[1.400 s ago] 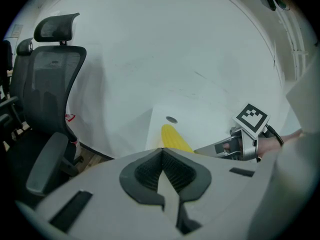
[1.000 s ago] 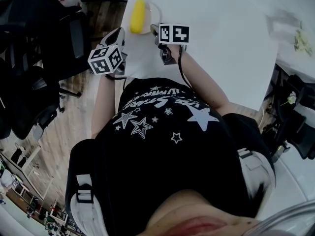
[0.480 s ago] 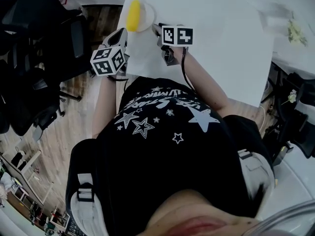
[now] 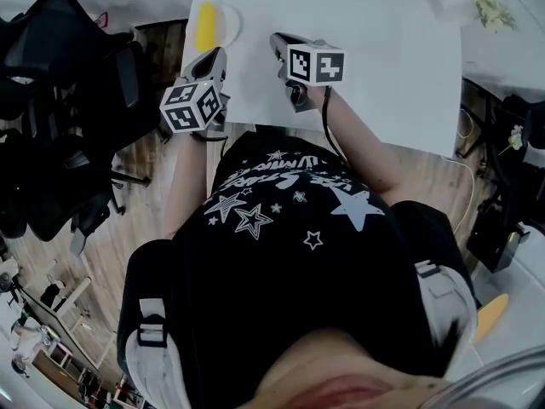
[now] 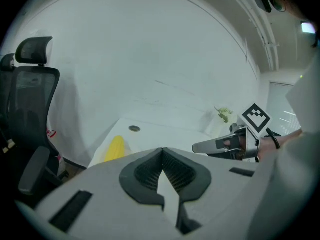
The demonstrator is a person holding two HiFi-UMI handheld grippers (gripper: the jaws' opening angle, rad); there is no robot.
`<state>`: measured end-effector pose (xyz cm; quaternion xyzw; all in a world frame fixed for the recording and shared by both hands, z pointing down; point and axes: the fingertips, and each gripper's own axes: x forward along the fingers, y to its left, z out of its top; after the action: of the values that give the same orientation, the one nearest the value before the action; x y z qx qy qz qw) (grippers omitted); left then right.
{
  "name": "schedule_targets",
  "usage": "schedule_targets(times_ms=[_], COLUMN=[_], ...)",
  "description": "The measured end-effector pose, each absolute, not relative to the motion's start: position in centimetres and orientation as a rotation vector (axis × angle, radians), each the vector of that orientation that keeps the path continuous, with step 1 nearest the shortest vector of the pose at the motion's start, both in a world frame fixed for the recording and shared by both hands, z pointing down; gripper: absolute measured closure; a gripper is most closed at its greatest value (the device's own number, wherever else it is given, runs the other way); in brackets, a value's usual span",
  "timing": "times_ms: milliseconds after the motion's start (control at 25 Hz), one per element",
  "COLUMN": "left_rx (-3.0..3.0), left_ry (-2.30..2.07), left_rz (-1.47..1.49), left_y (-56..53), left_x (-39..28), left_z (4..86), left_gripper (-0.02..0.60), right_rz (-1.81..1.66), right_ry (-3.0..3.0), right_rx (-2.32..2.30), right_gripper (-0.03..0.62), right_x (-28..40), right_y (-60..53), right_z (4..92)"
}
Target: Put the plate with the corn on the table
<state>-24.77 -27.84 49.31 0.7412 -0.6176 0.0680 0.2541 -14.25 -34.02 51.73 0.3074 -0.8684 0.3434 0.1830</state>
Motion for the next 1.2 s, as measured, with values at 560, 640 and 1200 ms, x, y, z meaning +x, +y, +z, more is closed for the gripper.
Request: schedule_targets(times_ms=[560, 640, 1200], left_rx=[2.136, 2.139, 2.204], left_ry=[-1.591, -1.577, -1.515], left_rz=[0.202, 0.202, 0.204], left_y=[-23.2, -22.2, -16.0], left_x=[-12.8, -11.6, -2.1], left_z=[46.8, 46.9, 46.2], left_gripper=[0.577, 0.577, 0.577], right_rz=[1.017, 1.028, 1.034], right_ry=[-2.417, -2.416, -2.388], right_rx=[1.049, 1.07, 1.184], right_gripper=[0.585, 0.585, 0.586], right_x=[-0.1, 1.5, 12.9], right_y=[-28.1, -27.1, -19.1], right_z=[50.4, 50.2, 49.7])
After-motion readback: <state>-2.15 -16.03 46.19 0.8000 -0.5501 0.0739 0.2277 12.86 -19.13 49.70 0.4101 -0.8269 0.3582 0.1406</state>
